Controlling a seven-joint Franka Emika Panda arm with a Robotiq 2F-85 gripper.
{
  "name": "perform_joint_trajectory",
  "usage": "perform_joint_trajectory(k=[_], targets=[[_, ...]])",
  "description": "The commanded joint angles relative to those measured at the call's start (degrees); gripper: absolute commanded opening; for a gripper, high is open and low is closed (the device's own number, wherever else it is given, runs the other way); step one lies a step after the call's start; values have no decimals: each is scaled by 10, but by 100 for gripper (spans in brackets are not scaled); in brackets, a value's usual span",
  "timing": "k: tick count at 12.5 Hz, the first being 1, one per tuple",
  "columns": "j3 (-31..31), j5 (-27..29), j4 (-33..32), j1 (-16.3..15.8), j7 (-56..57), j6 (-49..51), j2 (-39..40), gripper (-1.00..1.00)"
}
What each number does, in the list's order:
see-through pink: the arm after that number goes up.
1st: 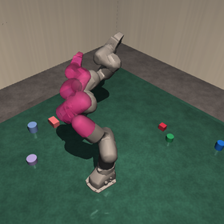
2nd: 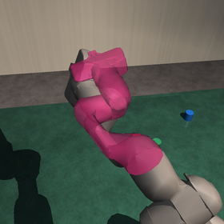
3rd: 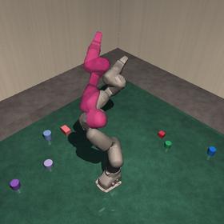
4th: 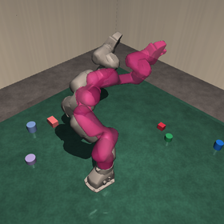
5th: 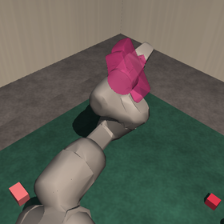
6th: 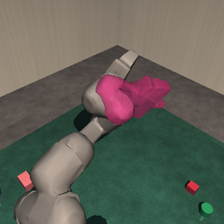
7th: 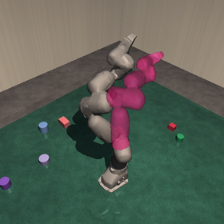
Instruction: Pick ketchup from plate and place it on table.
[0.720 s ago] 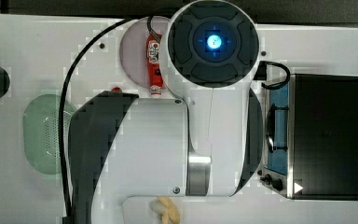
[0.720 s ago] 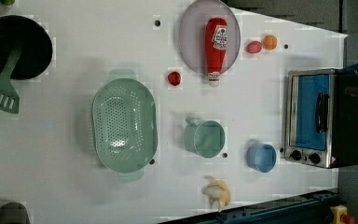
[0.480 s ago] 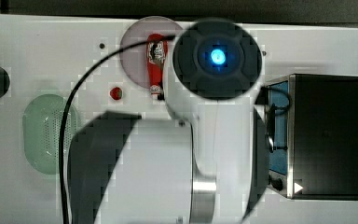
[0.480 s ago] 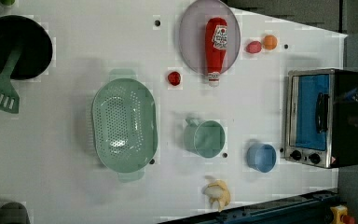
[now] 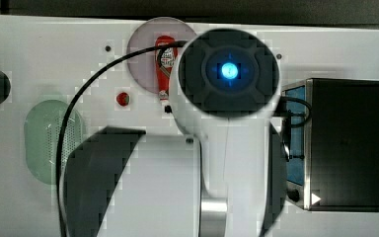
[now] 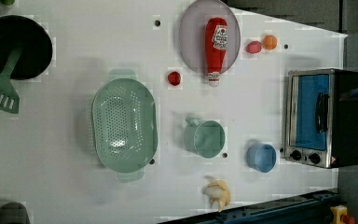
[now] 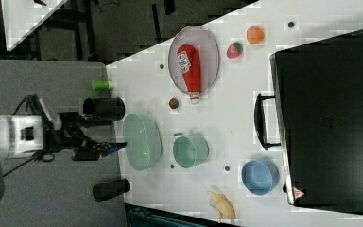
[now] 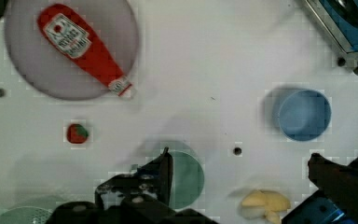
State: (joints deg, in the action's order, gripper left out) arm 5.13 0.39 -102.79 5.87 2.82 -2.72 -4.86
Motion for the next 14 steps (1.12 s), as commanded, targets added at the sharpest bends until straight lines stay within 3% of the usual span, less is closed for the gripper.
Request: perform_joint_trajectory(k=[1, 5, 10, 14], targets=[[22, 4, 3, 3, 16, -13, 69, 100], [43, 4, 3, -3, 70, -78, 140, 100], [51, 4, 4, -14, 249, -194, 231, 100], [51, 2, 8, -21, 275, -298, 305, 100]])
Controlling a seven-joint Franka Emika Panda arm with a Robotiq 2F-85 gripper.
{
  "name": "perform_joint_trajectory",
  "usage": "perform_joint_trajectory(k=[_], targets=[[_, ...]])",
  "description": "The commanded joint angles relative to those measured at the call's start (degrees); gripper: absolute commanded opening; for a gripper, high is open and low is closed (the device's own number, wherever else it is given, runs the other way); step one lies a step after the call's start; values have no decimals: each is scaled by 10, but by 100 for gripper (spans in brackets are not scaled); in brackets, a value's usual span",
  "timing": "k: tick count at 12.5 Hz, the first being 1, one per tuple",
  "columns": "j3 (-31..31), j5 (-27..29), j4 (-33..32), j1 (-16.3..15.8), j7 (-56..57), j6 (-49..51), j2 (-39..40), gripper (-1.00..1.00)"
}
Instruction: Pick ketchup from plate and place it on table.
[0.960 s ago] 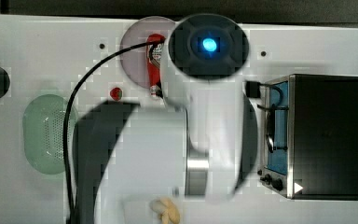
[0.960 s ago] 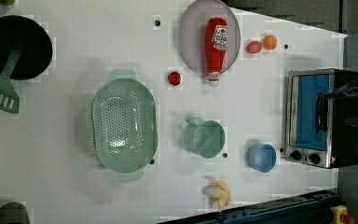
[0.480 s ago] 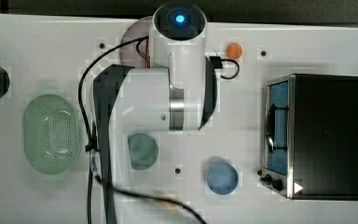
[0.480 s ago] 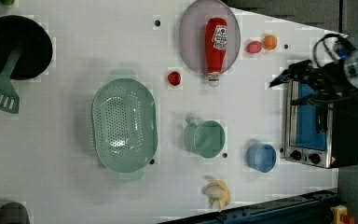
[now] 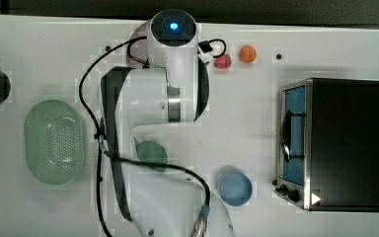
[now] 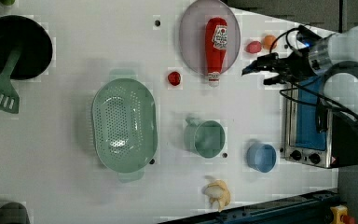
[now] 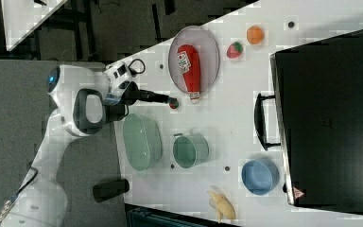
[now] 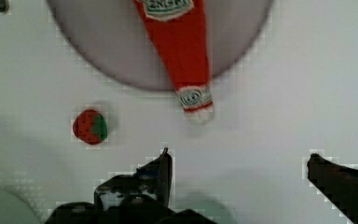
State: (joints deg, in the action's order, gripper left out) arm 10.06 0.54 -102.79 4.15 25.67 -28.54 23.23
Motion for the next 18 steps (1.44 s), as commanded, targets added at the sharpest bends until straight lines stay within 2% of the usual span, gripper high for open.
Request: perform_joint_trajectory(k=[1, 10, 13, 16, 17, 18], targets=[[1, 0, 11, -6, 47, -63, 42, 100], [0, -74, 69, -18, 75, -235, 185, 100], [-1, -100, 79, -19, 75, -272, 211, 100], [-1, -102, 88, -20, 75, -282, 231, 100], [-1, -102, 89, -21, 75, -285, 233, 91], [-2, -102, 90, -22, 74, -286, 233, 68]])
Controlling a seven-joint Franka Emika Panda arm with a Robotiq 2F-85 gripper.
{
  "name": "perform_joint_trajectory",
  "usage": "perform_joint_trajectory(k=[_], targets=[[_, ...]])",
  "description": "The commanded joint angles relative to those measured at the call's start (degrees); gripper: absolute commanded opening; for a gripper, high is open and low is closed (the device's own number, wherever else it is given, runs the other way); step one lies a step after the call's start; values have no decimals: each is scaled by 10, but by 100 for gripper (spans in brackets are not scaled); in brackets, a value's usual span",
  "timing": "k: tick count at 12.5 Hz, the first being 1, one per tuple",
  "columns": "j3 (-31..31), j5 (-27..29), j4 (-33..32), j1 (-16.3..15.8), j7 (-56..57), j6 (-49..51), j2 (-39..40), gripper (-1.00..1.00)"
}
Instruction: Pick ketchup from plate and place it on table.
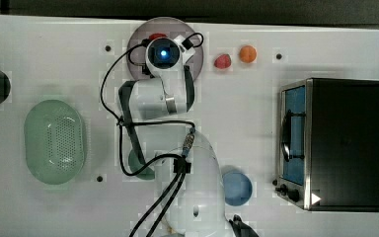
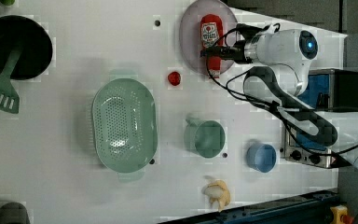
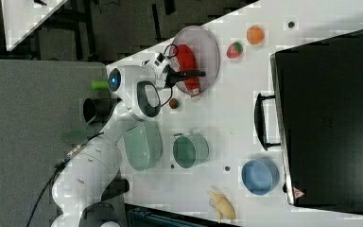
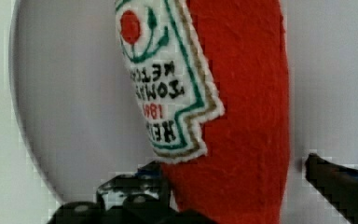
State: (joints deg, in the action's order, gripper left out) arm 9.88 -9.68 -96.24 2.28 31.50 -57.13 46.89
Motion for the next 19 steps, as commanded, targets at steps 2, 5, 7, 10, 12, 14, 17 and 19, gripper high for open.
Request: perform_joint_trajectory(k=[2, 5, 7, 10, 12, 14, 17, 19], targets=[[-1, 0, 28, -3, 16, 0, -4, 21], [1, 0, 38, -3, 16, 0, -9, 21], [1, 1, 53, -2, 14, 6, -27, 21], [1, 6, 83, 4, -5, 78, -73, 21], [1, 34, 95, 14, -5, 154, -109, 21], [1, 94, 91, 30, -4, 210, -148, 21], [-3, 106, 39, 58, -5, 250, -216, 21], [-8, 106, -25, 73, -5, 245, -265, 21]])
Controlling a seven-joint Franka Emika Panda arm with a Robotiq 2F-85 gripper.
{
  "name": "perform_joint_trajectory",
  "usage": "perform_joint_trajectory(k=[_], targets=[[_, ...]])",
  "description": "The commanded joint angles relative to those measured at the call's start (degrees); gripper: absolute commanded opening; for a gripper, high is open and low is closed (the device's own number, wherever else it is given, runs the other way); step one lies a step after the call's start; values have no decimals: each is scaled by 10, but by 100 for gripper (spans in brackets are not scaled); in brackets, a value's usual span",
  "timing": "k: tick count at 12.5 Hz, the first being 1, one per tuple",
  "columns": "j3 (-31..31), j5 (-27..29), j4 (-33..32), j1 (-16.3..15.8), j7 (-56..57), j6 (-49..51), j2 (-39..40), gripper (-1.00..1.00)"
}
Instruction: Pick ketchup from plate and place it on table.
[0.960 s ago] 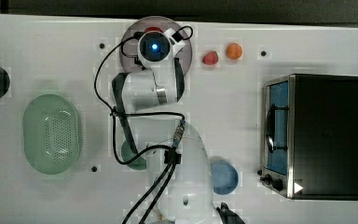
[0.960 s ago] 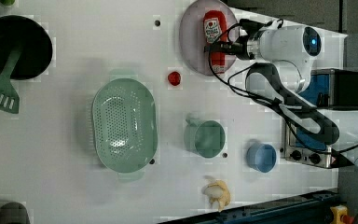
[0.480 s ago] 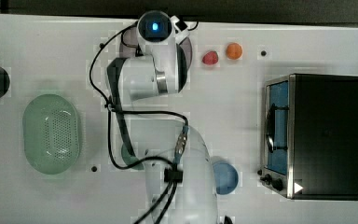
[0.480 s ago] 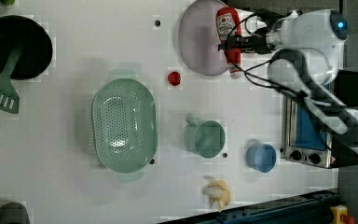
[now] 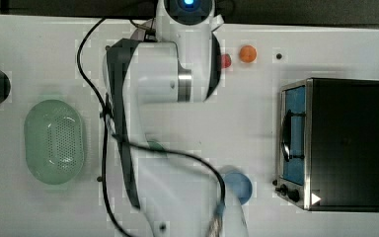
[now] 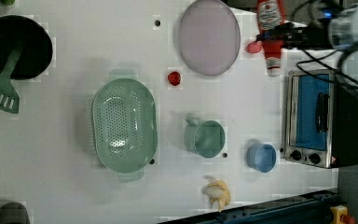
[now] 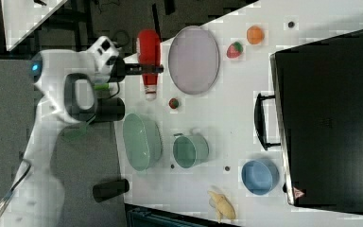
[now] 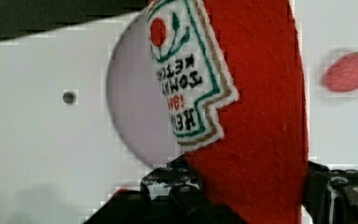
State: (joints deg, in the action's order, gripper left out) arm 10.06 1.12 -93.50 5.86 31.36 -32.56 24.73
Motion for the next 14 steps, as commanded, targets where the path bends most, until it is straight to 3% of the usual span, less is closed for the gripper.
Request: perform_joint_trajectory(k=[1, 8, 11, 14], targets=[[-11, -3, -88, 42, -3, -4, -67, 21], [-39, -4, -327, 46, -9, -84, -178, 21], [-43, -4, -412, 46, -9, -172, -172, 21], [-43, -4, -443, 45, -9, -206, -139, 21]])
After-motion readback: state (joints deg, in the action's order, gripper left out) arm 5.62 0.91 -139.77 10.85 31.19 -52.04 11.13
